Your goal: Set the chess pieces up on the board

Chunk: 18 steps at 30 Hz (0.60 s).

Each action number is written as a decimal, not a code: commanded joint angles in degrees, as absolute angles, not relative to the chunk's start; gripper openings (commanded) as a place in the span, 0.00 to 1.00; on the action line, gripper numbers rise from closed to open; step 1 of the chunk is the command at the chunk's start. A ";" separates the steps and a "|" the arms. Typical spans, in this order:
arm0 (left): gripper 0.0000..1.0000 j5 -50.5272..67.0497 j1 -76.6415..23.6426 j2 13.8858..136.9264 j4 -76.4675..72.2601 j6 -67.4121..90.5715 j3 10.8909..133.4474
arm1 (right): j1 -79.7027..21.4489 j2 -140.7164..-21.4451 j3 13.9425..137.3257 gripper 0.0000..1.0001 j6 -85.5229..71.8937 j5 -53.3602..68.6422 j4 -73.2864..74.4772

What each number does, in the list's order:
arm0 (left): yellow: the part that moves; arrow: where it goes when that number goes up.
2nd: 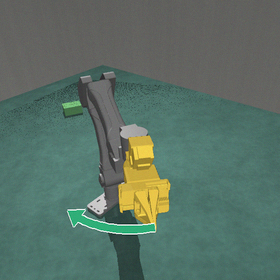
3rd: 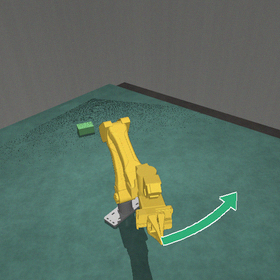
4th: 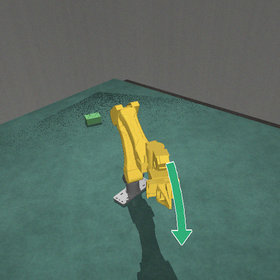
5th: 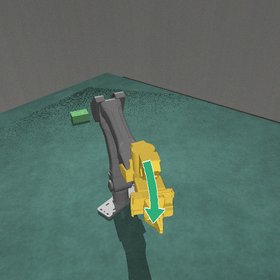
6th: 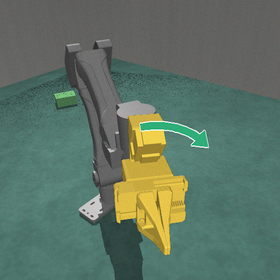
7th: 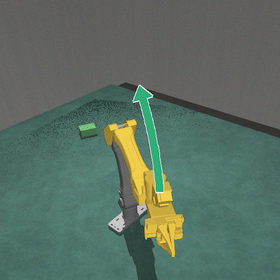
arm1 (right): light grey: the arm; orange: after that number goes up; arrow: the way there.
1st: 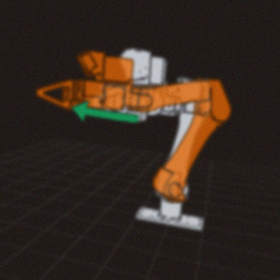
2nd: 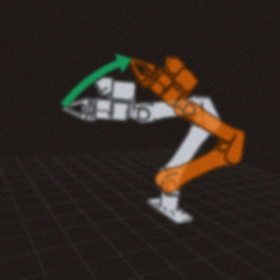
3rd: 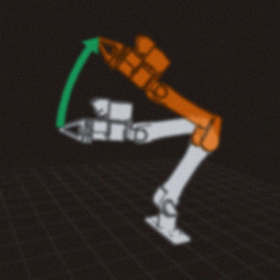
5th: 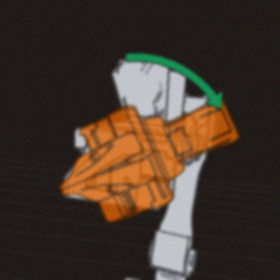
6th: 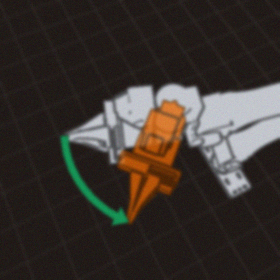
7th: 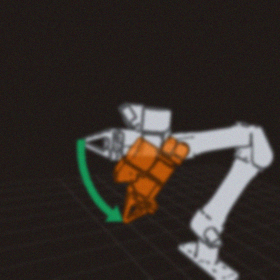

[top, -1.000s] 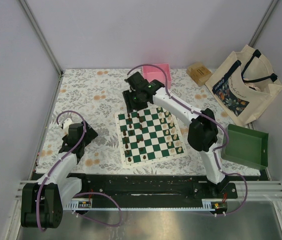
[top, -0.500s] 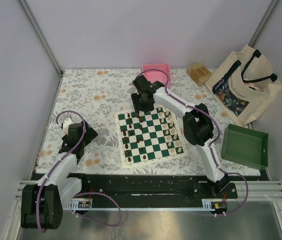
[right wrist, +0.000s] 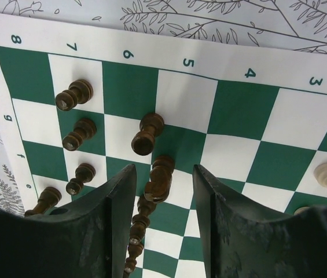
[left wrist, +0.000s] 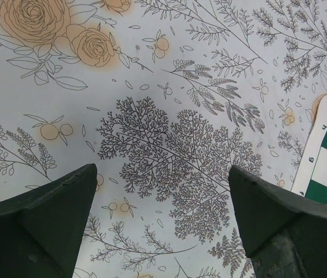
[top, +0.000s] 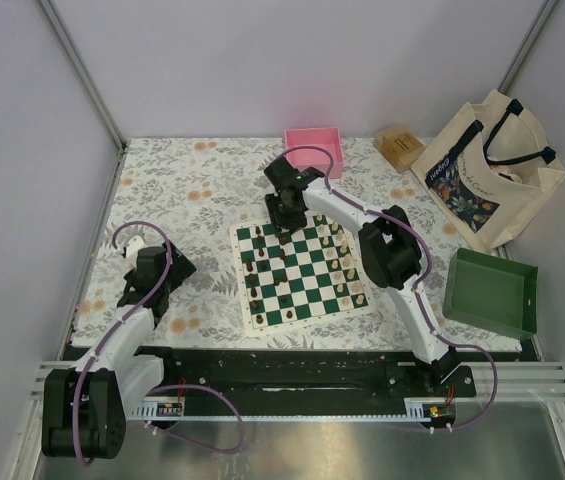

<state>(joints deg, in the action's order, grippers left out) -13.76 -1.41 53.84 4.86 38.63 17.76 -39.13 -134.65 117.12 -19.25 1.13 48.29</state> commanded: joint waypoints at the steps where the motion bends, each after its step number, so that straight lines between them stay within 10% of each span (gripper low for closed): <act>1: 0.99 -14.33 -1.32 53.79 3.60 38.67 19.51 | -39.55 -134.12 118.92 0.51 -19.69 1.49 47.99; 18: 0.99 -14.24 -1.32 54.14 3.52 38.50 19.78 | -39.46 -131.49 115.32 0.50 -20.48 3.34 45.71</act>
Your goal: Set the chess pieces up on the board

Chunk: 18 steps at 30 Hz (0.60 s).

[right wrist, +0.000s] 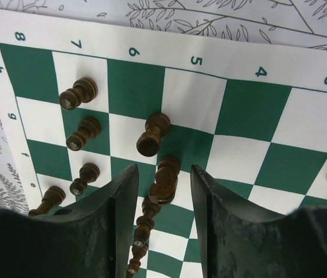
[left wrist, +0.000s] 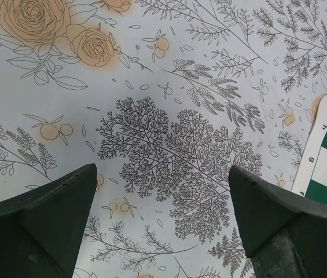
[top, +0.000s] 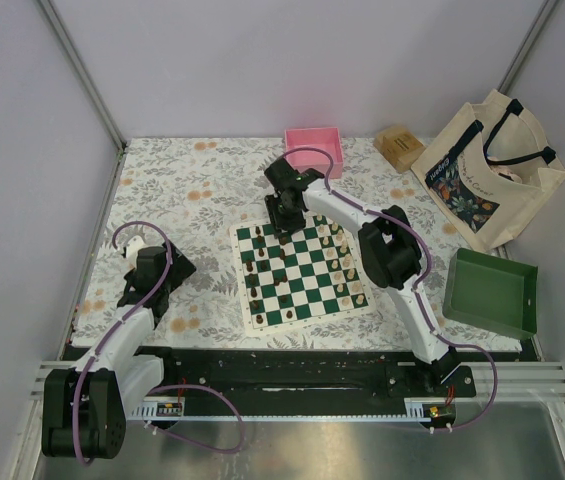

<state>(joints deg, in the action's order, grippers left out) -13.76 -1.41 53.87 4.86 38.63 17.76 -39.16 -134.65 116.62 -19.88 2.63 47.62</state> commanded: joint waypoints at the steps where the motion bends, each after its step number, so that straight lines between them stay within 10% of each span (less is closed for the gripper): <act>1: 0.99 -14.15 -1.32 54.05 3.52 38.50 19.78 | -39.55 -130.96 114.79 0.50 -20.48 3.25 45.44; 18: 0.99 -14.06 -1.41 53.88 3.43 38.50 19.60 | -39.64 -123.76 114.61 0.55 -18.46 2.90 46.67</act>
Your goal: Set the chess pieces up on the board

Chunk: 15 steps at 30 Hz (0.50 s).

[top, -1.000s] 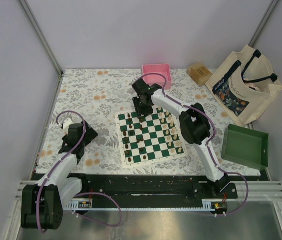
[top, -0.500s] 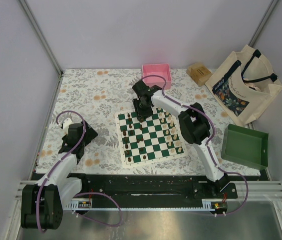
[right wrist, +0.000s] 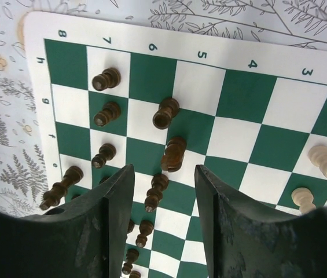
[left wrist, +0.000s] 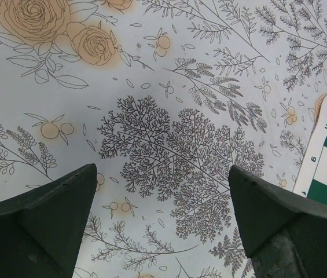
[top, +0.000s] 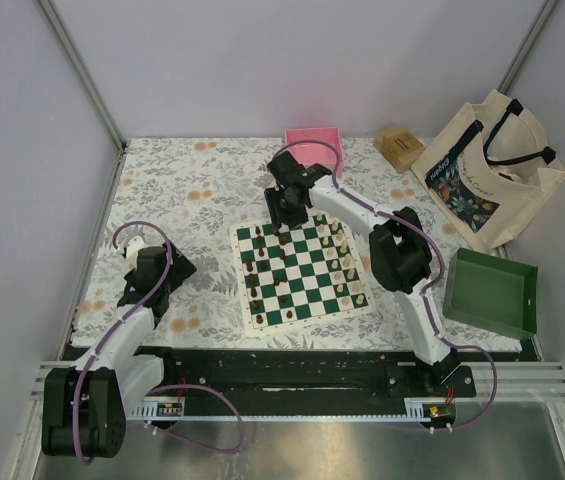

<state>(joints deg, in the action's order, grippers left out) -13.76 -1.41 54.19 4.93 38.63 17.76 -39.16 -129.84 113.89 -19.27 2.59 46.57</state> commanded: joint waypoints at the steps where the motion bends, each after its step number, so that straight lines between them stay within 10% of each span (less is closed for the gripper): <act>1: 0.99 -14.15 -1.32 53.88 3.51 38.50 19.51 | -39.55 -123.05 114.09 0.54 -18.63 3.07 46.67; 15: 0.99 -14.06 -1.32 54.23 3.51 38.41 19.77 | -42.54 -121.55 105.73 0.54 -20.57 5.45 45.97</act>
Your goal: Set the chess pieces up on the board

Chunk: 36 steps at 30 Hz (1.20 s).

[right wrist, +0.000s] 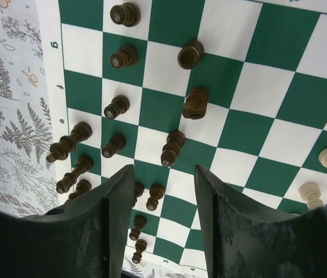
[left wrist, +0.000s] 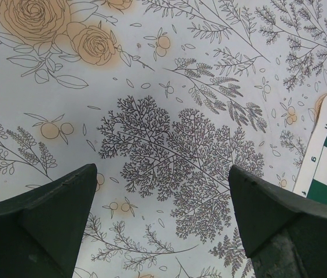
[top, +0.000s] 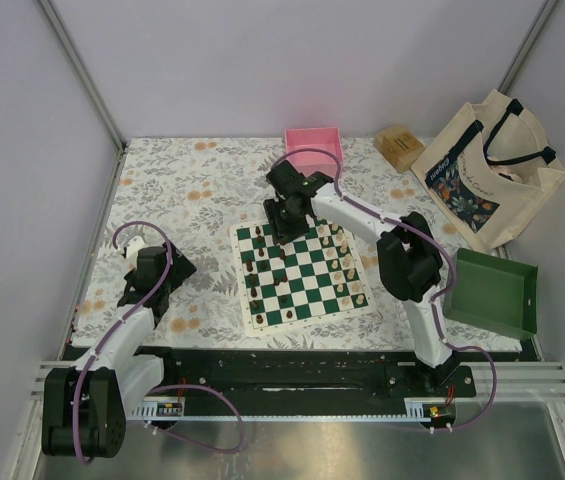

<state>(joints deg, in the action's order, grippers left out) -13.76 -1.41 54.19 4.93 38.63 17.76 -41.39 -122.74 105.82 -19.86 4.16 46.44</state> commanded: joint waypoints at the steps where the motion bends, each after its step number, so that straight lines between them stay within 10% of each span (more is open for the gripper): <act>1: 0.99 -14.06 -1.41 54.23 3.43 38.50 19.78 | -42.63 -121.90 105.65 0.54 -20.48 5.45 45.88; 36: 0.99 -14.15 -1.41 54.05 3.43 38.41 19.69 | -42.71 -126.91 106.87 0.36 -21.00 5.45 45.97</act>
<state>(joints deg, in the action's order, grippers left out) -13.76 -1.41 54.17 4.93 38.63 17.76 -42.24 -126.52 105.62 -20.62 4.21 46.35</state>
